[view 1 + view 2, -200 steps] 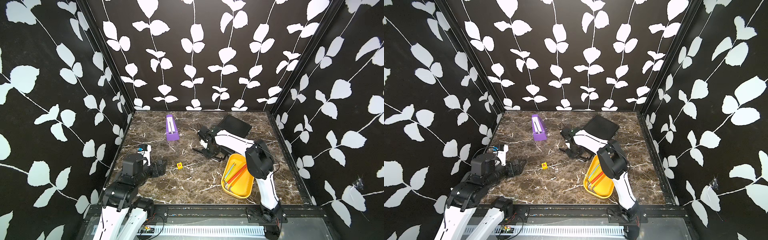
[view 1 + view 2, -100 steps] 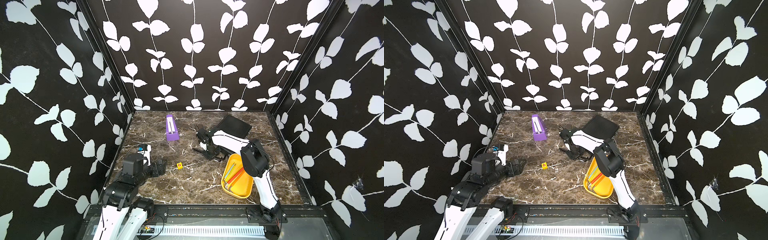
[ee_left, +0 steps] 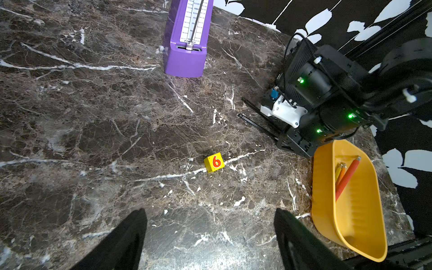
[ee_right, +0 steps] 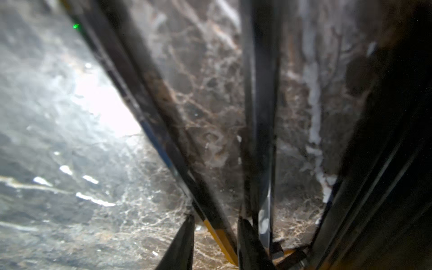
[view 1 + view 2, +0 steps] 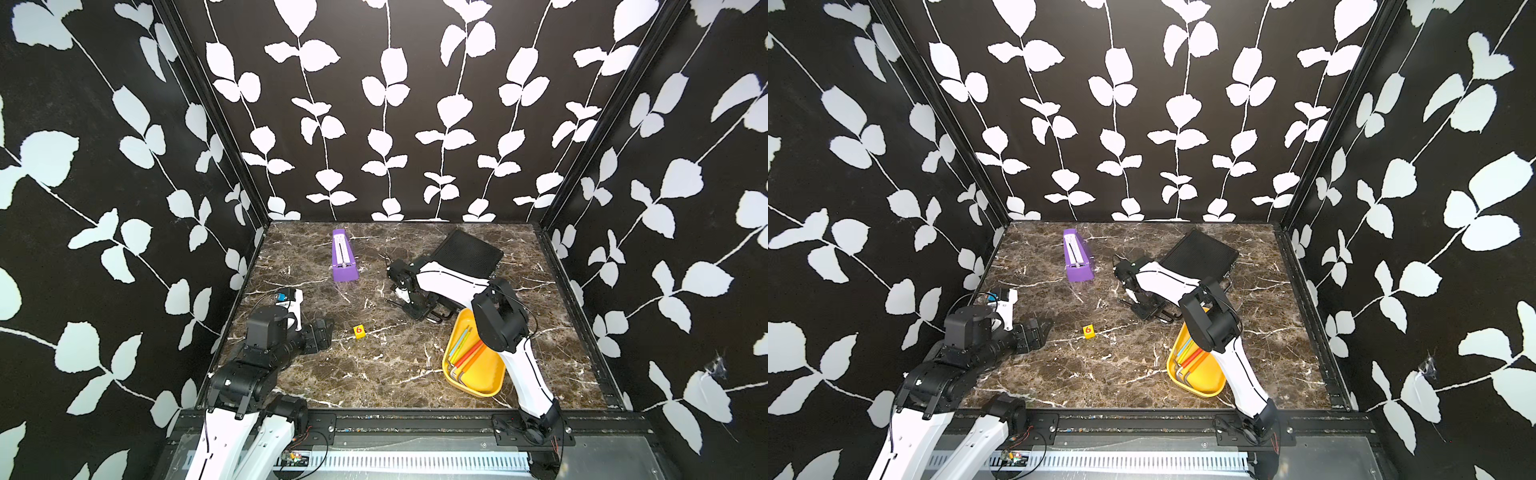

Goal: Put the hex key on the desktop into the storage box
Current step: Pick up the Allen key from the center of the board.

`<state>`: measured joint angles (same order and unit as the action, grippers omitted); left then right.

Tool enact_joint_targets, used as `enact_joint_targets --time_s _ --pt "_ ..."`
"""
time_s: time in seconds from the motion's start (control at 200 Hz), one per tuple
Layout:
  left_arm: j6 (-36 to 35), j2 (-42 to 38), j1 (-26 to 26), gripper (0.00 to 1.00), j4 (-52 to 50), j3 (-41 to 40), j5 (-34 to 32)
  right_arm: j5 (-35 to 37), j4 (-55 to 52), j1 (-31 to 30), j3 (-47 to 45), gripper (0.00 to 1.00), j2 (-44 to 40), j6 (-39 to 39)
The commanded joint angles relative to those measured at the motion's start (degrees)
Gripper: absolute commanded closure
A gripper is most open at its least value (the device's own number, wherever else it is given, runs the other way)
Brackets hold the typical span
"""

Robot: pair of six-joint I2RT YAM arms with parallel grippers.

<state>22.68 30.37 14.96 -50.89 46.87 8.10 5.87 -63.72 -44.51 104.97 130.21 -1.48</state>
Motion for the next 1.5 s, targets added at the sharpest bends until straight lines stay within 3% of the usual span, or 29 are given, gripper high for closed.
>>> enact_joint_targets --time_s 0.0,0.235,0.55,0.685,0.8,1.185,1.495 --pt "-0.1 0.3 0.2 0.14 0.1 0.1 0.3 -0.4 -1.8 -1.4 1.9 0.67 2.8 3.7" --pt "-0.1 0.2 0.2 0.14 -0.1 0.1 0.2 -7.4 -4.6 -1.5 4.2 0.75 7.3 3.6" --pt "-0.1 0.6 0.2 0.14 -0.1 0.2 0.3 -7.4 -3.5 -1.5 3.1 0.89 7.8 2.6" --pt "-0.1 0.6 0.2 0.14 -0.2 0.3 0.3 -9.6 -2.8 -1.6 2.8 1.00 7.3 1.7" --pt "-0.1 0.5 0.2 0.14 -0.2 0.3 0.3 -14.4 -2.8 -1.6 3.4 1.00 6.4 -0.3" --pt "0.0 0.3 0.2 0.14 -0.1 0.1 0.2 -36.8 7.8 1.1 -4.7 1.00 0.5 -19.4" --pt "0.0 -0.2 0.2 0.14 -0.1 0.1 0.4 -45.0 17.6 2.6 -8.1 1.00 -1.5 -33.4"
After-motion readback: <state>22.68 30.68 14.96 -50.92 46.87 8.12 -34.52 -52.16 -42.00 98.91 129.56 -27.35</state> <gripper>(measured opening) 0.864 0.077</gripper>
